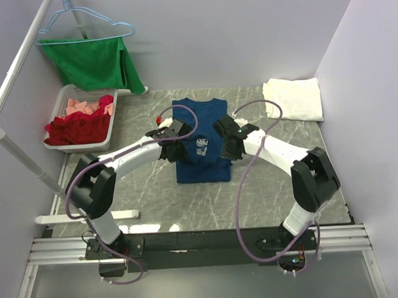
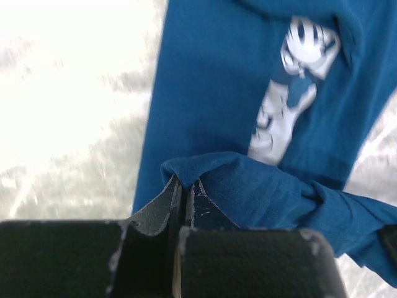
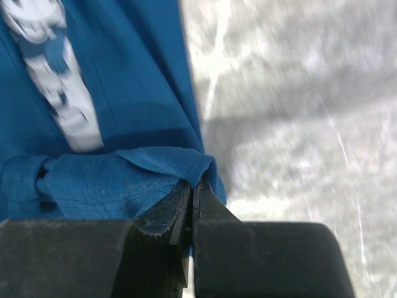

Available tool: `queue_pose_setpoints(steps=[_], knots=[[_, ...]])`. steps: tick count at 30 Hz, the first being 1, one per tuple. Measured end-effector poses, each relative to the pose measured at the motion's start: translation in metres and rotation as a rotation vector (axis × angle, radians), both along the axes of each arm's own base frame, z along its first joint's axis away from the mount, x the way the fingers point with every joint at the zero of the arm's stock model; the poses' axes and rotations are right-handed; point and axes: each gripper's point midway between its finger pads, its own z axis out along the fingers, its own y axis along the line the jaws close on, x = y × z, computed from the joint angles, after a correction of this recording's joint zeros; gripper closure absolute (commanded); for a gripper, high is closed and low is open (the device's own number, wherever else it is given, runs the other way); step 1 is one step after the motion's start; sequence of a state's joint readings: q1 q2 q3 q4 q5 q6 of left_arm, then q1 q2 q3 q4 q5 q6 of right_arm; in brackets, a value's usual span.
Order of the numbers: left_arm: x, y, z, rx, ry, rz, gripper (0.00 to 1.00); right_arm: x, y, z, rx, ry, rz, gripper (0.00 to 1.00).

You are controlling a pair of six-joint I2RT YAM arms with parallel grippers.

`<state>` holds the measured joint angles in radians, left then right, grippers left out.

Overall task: Fold and stack the t-shirts
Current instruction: Fold the tshirt

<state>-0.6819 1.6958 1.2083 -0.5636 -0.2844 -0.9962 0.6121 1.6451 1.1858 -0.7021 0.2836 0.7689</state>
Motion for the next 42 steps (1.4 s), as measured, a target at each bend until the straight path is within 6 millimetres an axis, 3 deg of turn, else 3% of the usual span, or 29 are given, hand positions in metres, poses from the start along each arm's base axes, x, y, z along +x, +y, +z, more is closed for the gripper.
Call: queue_pose_setpoints(steps=[6,13,18,19,20,21,22,23,24,26,32,36,40,42], knots=[[0.037,0.011,-0.008,0.016,0.008,0.015,0.99,0.039,0.007,-0.004,0.029,0.000,-0.003,1.00],[0.086,0.012,-0.013,0.021,-0.007,-0.005,0.99,0.069,0.010,-0.010,0.046,0.009,-0.016,1.00],[0.107,0.016,-0.016,0.020,-0.009,-0.016,0.99,0.091,0.013,-0.009,0.066,0.004,-0.024,1.00],[0.110,0.017,-0.016,0.020,-0.010,-0.018,0.97,0.094,0.013,-0.009,0.068,0.003,-0.025,0.95],[0.113,0.017,-0.016,0.019,-0.011,-0.020,0.87,0.098,0.014,-0.008,0.073,0.002,-0.028,0.89],[0.116,0.017,-0.016,0.019,-0.010,-0.024,0.79,0.102,0.013,-0.008,0.075,0.003,-0.031,0.73],[0.119,0.016,-0.016,0.017,-0.013,-0.031,0.68,0.106,0.013,-0.008,0.079,0.002,-0.033,0.66],[0.121,0.016,-0.015,0.020,-0.015,-0.037,0.49,0.110,0.013,-0.008,0.081,0.003,-0.039,0.62],[0.125,0.016,-0.015,0.022,-0.017,-0.040,0.42,0.113,0.012,-0.008,0.082,0.003,-0.046,0.54],[0.133,0.017,-0.012,0.027,-0.031,-0.048,0.33,0.119,0.007,-0.005,0.082,0.002,-0.058,0.50],[0.157,0.022,0.011,0.017,-0.098,-0.037,0.29,0.141,-0.003,0.015,0.110,-0.049,-0.100,0.48],[0.168,0.021,0.023,-0.001,-0.142,-0.031,0.32,0.148,-0.005,0.022,0.121,-0.071,-0.106,0.54],[0.153,0.022,0.018,-0.007,-0.121,-0.054,0.39,0.139,-0.004,0.016,0.115,-0.050,-0.083,0.54],[0.137,0.025,0.012,-0.006,-0.095,-0.076,0.44,0.120,-0.004,0.006,0.096,-0.018,-0.058,0.54]])
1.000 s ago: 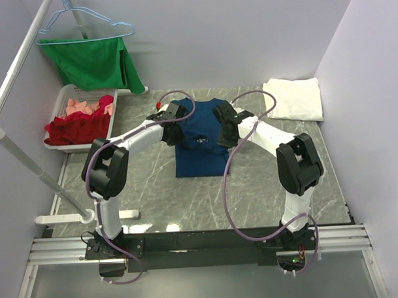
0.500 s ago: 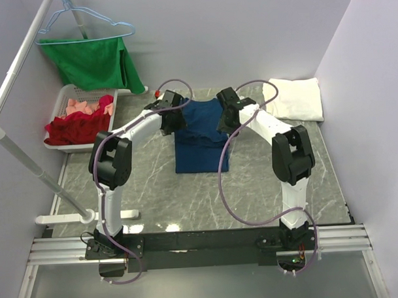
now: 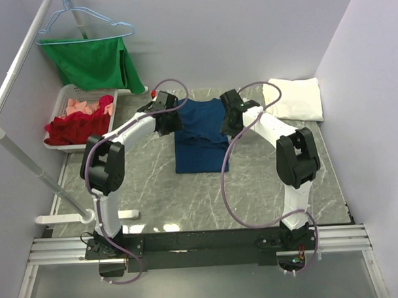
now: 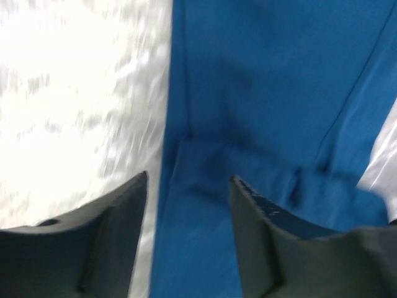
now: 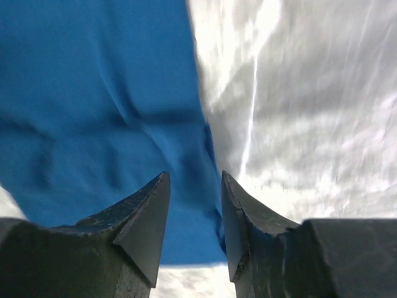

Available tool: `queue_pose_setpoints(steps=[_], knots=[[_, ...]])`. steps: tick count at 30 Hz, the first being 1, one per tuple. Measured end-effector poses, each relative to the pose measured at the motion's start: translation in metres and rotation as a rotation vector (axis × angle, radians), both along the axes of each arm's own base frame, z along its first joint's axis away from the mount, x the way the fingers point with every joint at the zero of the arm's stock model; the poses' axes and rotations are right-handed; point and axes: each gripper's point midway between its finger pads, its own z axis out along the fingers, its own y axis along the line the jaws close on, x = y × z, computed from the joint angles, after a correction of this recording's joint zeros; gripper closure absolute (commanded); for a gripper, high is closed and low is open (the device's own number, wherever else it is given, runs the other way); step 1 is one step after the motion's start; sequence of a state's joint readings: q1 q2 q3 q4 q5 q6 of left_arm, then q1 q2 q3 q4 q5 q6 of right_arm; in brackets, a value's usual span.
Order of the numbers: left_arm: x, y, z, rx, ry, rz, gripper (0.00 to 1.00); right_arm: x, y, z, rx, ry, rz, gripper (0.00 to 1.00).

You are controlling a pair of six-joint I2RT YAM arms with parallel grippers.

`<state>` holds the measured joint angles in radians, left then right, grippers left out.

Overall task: Fold and stack the t-shirts
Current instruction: Fold the tshirt

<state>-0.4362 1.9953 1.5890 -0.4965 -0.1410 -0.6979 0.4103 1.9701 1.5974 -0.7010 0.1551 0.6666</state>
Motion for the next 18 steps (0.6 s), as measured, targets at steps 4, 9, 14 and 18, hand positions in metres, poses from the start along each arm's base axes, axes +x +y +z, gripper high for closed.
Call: queue_pose_setpoints(steps=[4,9,14,18], knots=[[-0.037,0.002,-0.012,-0.007,0.062,-0.054,0.48,-0.047,0.010,-0.016,-0.037,0.065,0.075,0.54],[-0.066,-0.010,-0.015,-0.023,0.094,-0.132,0.52,-0.084,0.035,-0.016,-0.046,0.078,0.174,0.55],[-0.078,-0.028,-0.016,-0.036,0.106,-0.187,0.57,-0.087,0.041,-0.017,-0.046,0.075,0.189,0.55],[-0.080,-0.036,-0.023,-0.042,0.120,-0.206,0.59,-0.082,0.042,-0.022,-0.050,0.080,0.186,0.56]])
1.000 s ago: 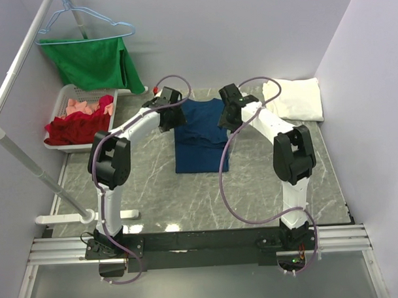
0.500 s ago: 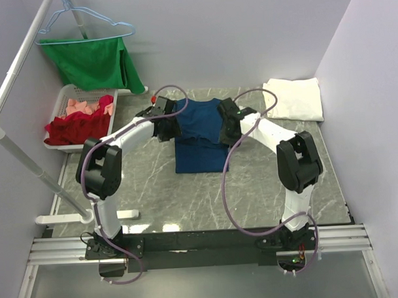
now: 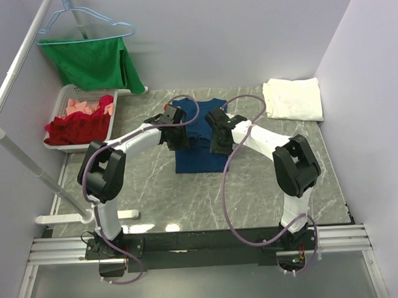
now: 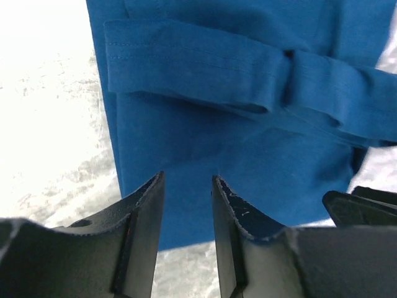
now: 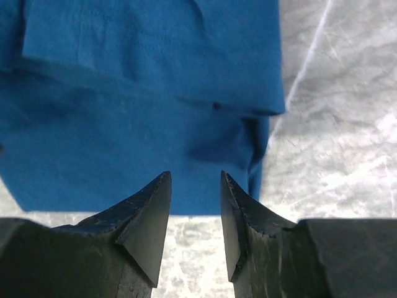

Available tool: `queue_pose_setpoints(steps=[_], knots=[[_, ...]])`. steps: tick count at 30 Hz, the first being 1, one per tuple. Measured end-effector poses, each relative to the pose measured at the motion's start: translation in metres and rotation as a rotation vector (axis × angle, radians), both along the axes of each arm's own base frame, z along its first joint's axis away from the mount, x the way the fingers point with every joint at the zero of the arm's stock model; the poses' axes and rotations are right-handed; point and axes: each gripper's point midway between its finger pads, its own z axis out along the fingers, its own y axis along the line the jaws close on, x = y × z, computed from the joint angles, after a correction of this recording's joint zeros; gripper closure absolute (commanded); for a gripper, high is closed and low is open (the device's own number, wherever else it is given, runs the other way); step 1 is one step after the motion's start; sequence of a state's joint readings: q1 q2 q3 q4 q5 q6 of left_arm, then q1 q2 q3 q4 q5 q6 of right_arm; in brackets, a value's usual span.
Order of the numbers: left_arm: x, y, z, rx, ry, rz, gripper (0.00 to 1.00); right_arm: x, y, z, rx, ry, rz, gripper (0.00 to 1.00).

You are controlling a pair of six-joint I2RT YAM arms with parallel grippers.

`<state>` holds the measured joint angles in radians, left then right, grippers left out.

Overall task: Fold and stack the t-shirts
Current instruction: Fold the tshirt

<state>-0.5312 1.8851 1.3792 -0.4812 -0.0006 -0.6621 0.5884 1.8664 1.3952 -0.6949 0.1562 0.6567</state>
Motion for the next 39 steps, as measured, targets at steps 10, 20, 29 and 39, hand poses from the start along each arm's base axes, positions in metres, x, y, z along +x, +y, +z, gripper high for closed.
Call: queue_pose_setpoints(steps=[10,20,29,39], knots=[[-0.002,0.000,-0.035,0.036,0.087,0.003,0.61,0.006,0.003,-0.027,-0.027,0.050,-0.001,0.57],[0.037,-0.007,-0.026,0.014,0.051,0.031,0.59,0.035,-0.003,-0.021,-0.013,0.021,-0.047,0.58],[0.073,-0.002,-0.026,0.013,0.031,0.075,0.59,0.078,-0.007,-0.021,-0.013,-0.014,-0.083,0.60],[0.124,0.005,0.002,-0.009,-0.102,0.116,0.55,0.127,-0.020,-0.019,0.021,-0.052,-0.152,0.63]])
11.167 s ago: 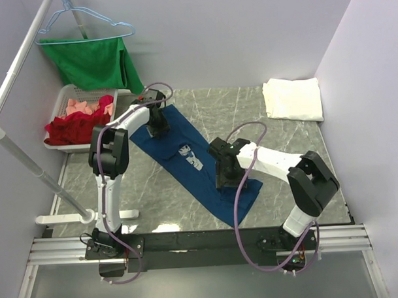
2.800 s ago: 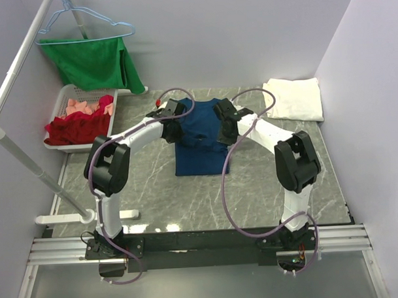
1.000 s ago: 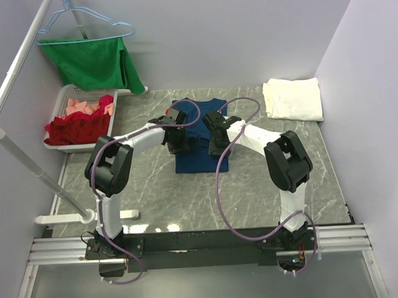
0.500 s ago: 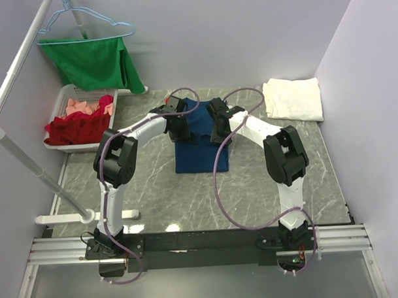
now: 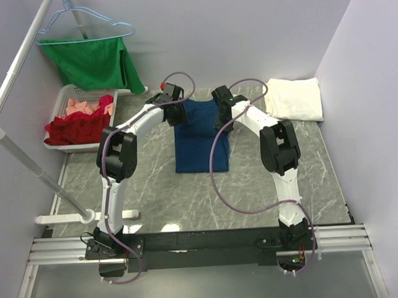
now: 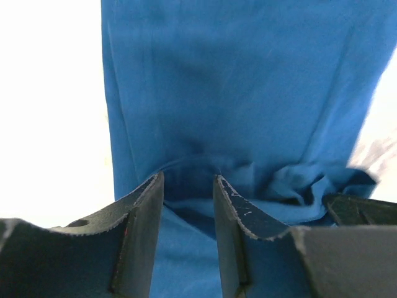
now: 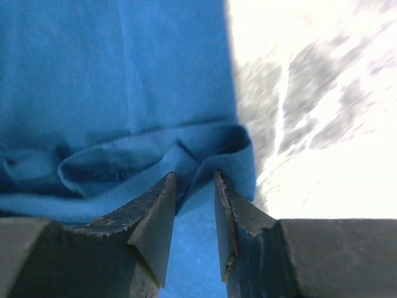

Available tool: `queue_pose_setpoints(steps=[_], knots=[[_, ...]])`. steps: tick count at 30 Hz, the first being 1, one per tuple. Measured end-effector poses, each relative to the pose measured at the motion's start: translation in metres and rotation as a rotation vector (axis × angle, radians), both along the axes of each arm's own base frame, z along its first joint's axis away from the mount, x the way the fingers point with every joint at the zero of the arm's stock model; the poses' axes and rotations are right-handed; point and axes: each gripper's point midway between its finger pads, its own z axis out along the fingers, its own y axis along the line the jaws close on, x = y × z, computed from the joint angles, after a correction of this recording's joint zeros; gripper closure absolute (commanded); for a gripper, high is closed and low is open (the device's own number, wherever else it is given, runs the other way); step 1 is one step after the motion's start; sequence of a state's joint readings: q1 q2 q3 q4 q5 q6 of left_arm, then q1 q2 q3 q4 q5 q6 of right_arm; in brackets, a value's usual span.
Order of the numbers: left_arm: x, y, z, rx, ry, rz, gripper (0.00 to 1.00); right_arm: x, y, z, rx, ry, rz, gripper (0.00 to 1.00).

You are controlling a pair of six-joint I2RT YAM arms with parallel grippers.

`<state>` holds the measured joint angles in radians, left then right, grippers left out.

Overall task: Fold and stack the t-shirts
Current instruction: Fold the tshirt

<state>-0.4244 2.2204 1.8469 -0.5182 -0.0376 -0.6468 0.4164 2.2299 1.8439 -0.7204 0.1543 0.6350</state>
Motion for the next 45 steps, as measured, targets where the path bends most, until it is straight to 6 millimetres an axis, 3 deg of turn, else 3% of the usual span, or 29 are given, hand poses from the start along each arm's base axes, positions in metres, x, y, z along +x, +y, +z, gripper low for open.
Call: queue_pose_setpoints(steps=[3,8,14,18,21,25,29,33,39,45], knots=[[0.013,0.000,0.016,-0.014,-0.063,0.002,0.53,0.011,-0.008,0.005,0.020,-0.024,-0.028,0.64],[0.017,0.006,0.046,-0.025,-0.139,-0.001,0.53,0.028,-0.014,0.010,0.068,-0.067,-0.070,0.66],[-0.002,0.014,0.065,-0.027,-0.157,-0.007,0.52,0.043,-0.026,0.018,0.081,-0.119,-0.106,0.62],[-0.038,0.028,0.045,-0.001,-0.085,-0.012,0.50,0.038,-0.043,0.031,0.040,-0.129,-0.133,0.57],[-0.075,0.039,0.020,0.007,0.001,-0.033,0.49,0.021,-0.056,0.044,0.026,-0.127,-0.143,0.54],[-0.118,0.042,-0.008,-0.021,0.105,-0.077,0.48,-0.033,-0.067,0.046,0.045,-0.078,-0.121,0.49],[-0.157,0.045,-0.028,-0.068,0.173,-0.104,0.47,-0.085,-0.068,0.038,0.084,-0.022,-0.066,0.48],[-0.186,0.045,-0.035,-0.132,0.194,-0.113,0.47,-0.130,-0.053,0.020,0.121,0.035,0.019,0.47],[-0.204,0.040,-0.038,-0.228,0.166,-0.107,0.46,-0.169,-0.036,-0.015,0.187,0.111,0.100,0.48],[-0.193,0.035,-0.034,-0.267,0.108,-0.089,0.47,-0.167,-0.027,-0.018,0.236,0.088,0.130,0.49]])
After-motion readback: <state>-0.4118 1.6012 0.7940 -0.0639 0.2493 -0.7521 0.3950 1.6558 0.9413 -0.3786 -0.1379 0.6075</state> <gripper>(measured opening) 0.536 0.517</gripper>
